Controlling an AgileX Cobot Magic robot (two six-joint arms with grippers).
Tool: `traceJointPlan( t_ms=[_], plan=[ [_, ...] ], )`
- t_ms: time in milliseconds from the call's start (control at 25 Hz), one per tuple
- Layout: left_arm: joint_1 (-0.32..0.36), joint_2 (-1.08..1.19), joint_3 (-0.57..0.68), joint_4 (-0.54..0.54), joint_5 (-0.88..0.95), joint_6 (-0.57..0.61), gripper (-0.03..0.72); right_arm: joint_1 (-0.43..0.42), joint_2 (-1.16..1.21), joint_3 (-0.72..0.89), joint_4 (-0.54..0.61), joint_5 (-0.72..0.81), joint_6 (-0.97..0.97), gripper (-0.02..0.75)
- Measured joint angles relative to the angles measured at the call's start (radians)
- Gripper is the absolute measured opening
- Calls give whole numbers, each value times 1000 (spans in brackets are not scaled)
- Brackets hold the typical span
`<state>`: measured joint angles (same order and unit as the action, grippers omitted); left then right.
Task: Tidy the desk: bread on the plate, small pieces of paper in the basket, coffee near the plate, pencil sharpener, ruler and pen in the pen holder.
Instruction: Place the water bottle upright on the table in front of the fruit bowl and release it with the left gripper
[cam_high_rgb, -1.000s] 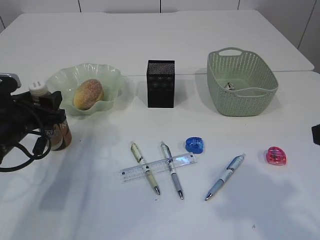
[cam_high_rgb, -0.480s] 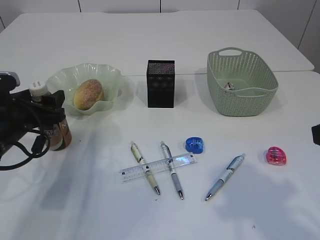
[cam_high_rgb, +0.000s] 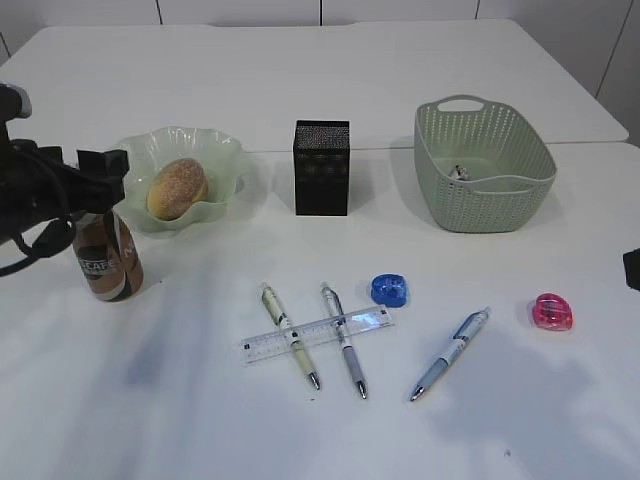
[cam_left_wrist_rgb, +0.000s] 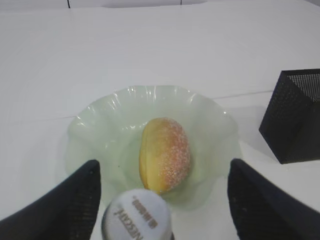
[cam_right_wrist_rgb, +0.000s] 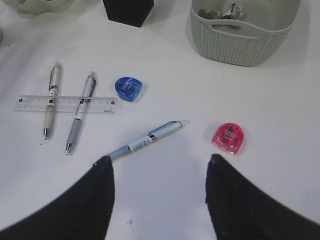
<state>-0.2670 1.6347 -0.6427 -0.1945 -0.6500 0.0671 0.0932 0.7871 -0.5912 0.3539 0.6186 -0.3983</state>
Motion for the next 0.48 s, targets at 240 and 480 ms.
traceJointPlan(
  t_ms=[240, 480],
  plan=[
    [0, -97, -128, 0, 418, 43, 562, 0, 0, 0, 0, 0, 0, 460],
    [0, -162, -273, 72, 873, 50, 562, 0, 0, 0, 0, 0, 0, 460]
  ],
)
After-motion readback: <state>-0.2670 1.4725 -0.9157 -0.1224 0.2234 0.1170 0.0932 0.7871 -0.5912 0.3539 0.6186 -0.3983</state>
